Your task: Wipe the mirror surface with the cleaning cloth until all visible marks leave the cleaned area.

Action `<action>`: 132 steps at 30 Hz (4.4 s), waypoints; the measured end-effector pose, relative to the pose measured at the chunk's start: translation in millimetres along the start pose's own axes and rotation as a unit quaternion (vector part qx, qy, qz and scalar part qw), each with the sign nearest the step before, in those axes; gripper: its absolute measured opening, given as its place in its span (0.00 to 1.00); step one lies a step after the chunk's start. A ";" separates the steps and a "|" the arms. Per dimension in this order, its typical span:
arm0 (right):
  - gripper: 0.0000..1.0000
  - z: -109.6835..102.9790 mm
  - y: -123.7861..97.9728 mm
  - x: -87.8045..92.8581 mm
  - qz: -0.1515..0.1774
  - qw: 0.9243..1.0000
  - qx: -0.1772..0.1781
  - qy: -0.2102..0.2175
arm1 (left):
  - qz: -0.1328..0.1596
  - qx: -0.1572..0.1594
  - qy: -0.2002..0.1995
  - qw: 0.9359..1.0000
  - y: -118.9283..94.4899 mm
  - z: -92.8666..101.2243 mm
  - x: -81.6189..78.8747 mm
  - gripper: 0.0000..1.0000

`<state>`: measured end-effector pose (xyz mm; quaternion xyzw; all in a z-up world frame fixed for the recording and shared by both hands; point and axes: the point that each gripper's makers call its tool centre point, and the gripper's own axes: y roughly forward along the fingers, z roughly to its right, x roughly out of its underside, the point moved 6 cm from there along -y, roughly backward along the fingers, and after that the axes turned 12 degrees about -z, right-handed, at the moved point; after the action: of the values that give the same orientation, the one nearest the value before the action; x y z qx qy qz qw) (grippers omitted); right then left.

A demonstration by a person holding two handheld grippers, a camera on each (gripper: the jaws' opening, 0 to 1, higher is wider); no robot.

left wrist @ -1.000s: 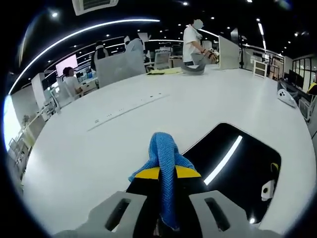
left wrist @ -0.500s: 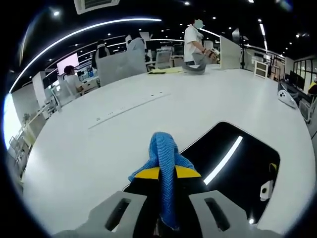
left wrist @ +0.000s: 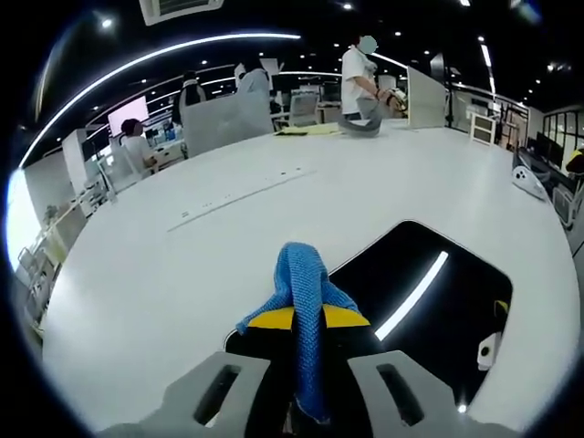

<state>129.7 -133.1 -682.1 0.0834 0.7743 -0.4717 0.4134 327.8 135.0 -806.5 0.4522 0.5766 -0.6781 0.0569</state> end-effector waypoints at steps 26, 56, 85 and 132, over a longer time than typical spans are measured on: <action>0.94 -6.7 2.1 -2.5 0.009 1.000 -0.004 -0.004 | 0.003 -0.001 -0.004 1.000 -17.7 3.2 18.7 0.07; 0.94 -12.8 1.0 -5.8 0.019 1.000 -0.009 -0.011 | -0.002 0.000 -0.003 1.000 -36.3 9.2 38.9 0.07; 0.95 -14.9 -1.6 -7.7 0.019 0.999 -0.010 -0.024 | 0.003 0.006 -0.030 1.000 -58.7 14.4 64.2 0.07; 0.95 -31.6 5.5 -3.0 0.016 0.999 -0.029 -0.037 | 0.006 -0.003 -0.020 1.000 -93.1 35.8 98.6 0.07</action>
<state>116.8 -104.0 -676.8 0.0661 0.7705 -0.4453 0.4513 194.9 179.5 -808.1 0.4422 0.5745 -0.6848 0.0740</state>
